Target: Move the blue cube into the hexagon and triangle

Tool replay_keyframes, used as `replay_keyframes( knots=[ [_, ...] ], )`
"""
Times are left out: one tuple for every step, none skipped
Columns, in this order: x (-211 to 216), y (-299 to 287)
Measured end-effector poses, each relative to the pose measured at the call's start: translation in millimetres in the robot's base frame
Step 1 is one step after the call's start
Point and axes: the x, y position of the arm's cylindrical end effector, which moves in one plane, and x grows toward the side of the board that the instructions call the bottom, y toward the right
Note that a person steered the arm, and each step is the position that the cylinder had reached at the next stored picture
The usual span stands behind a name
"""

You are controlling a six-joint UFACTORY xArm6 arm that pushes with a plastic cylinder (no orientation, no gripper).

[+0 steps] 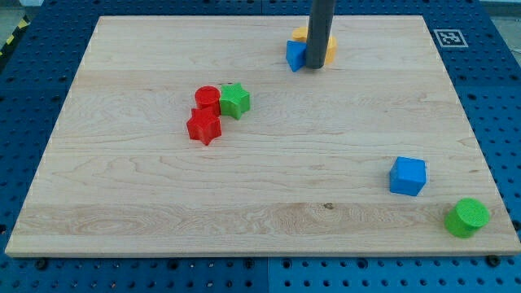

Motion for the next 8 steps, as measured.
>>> replay_keyframes(
  knots=[
    [31,25],
    [63,30],
    [98,-3],
    [156,-47],
    [229,-52],
    [274,-15],
    [274,-11],
    [274,34]
  ],
)
